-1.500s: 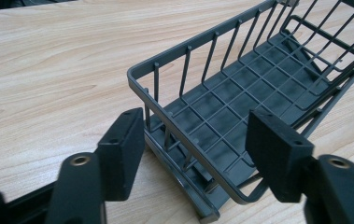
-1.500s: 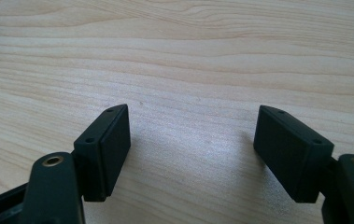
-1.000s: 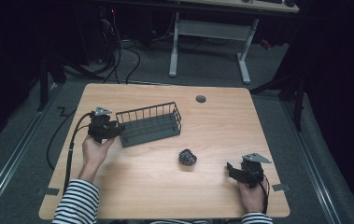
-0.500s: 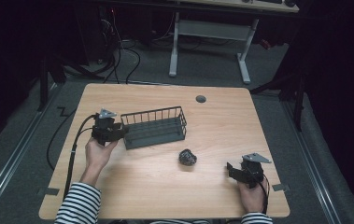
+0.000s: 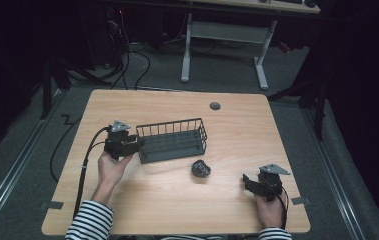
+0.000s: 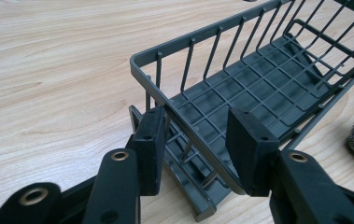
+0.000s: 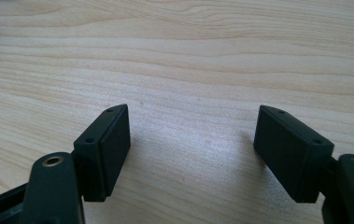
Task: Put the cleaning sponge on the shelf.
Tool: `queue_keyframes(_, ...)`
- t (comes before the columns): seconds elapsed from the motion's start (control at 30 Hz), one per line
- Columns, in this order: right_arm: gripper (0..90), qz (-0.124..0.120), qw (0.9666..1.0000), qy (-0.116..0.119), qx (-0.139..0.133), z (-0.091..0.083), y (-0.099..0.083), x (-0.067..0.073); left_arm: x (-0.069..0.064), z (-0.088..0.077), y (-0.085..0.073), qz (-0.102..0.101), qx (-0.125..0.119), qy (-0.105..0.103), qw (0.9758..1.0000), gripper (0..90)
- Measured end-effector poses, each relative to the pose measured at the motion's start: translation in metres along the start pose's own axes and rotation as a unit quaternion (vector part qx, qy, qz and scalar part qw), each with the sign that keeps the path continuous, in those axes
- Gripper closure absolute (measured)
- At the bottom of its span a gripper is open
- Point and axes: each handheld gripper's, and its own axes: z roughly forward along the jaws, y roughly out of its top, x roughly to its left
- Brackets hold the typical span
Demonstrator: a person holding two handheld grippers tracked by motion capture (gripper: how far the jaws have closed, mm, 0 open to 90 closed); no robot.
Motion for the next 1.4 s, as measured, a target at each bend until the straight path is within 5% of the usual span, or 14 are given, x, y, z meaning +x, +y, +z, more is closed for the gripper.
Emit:
queue_keyframes(0.17, 27.4, 0.000, 1.0000, 0.000, 0.000, 0.000, 0.000, 0.000, 0.000, 0.000, 0.000, -0.001, -0.001, -0.001, 1.0000, 56.2)
queue_keyframes(0.4, 27.3, 0.000, 1.0000, 0.000, -0.001, 0.000, 0.000, 0.000, 0.000, -0.013, 0.002, 0.001, -0.026, 0.005, 0.9997, 36.3)
queue_keyframes(0.7, 27.3, 0.000, 1.0000, 0.000, -0.001, 0.000, 0.000, 0.000, 0.007, -0.036, -0.002, 0.006, -0.043, 0.006, 0.9990, 32.4)
queue_keyframes(1.03, 27.4, 0.000, 1.0000, 0.000, -0.001, 0.000, 0.000, 0.000, 0.029, -0.056, -0.043, -0.023, -0.041, 0.012, 0.9988, 32.4)
queue_keyframes(1.4, 28.5, 0.001, 1.0000, -0.002, -0.003, 0.001, 0.000, 0.000, 0.034, -0.060, -0.082, -0.032, -0.040, 0.026, 0.9984, 31.9)
